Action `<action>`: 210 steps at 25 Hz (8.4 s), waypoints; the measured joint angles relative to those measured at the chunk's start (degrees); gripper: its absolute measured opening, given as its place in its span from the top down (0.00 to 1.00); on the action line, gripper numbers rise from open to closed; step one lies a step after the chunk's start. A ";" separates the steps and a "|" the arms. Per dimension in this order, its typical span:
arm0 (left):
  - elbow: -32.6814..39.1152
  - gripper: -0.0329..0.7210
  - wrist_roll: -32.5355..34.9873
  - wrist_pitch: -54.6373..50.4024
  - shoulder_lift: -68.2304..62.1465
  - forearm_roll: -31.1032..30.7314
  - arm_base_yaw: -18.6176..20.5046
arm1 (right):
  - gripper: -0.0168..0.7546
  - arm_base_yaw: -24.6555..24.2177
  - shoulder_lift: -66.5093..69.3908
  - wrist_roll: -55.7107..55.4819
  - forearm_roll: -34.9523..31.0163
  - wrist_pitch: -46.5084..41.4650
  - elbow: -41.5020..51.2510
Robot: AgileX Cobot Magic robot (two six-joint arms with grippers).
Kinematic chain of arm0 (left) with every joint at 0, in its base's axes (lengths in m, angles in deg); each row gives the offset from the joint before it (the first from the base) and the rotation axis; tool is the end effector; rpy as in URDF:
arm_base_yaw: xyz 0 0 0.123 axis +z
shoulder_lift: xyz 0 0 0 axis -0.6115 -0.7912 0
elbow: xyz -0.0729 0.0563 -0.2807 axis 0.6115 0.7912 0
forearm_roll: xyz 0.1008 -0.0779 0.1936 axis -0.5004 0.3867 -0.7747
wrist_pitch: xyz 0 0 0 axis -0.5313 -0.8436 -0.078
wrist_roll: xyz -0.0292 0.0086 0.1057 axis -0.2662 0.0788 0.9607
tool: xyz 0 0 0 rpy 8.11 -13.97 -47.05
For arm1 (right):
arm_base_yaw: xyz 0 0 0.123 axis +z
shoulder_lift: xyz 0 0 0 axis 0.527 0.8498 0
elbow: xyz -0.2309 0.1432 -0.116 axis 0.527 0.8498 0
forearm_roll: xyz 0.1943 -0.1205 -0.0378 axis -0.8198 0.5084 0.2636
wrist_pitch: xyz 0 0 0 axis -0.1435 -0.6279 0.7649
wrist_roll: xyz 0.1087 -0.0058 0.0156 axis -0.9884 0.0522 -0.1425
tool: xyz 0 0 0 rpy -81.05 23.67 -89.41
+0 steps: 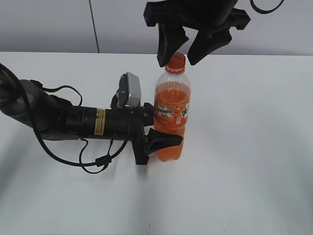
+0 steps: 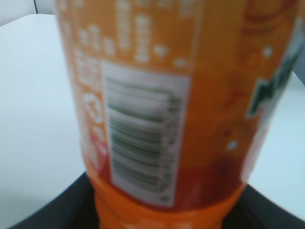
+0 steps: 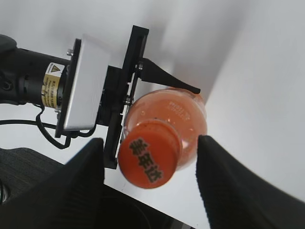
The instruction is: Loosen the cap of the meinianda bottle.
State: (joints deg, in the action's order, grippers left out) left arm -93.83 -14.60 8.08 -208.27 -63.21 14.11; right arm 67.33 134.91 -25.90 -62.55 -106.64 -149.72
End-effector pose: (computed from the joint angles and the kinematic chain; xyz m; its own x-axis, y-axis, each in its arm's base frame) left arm 0.3203 -0.2401 0.0996 -0.0645 0.2745 -0.9594 0.9930 0.1127 -0.0345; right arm 0.2968 0.2341 0.3173 -0.8911 -0.3436 -0.2965 -0.4163 0.8789 0.2327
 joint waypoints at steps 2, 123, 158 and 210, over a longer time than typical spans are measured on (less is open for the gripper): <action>0.00 0.44 0.00 0.00 0.00 0.00 0.00 | 0.38 0.00 0.27 0.00 0.00 0.00 0.00; 0.00 0.44 0.01 0.01 0.00 -0.04 0.00 | 0.63 0.00 -0.15 44.88 -0.15 0.27 -0.18; 0.00 0.44 -0.04 -0.05 0.00 0.01 0.00 | 0.64 0.00 -2.20 66.64 0.08 -0.04 -11.08; 0.00 0.44 -0.04 -0.05 0.00 0.01 0.00 | 0.64 -20.06 -2.20 -2.08 15.46 21.49 23.37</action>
State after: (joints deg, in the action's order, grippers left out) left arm -93.83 -14.64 8.02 -208.27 -63.20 14.11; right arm 47.27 132.70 -27.98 -47.09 -85.15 -126.35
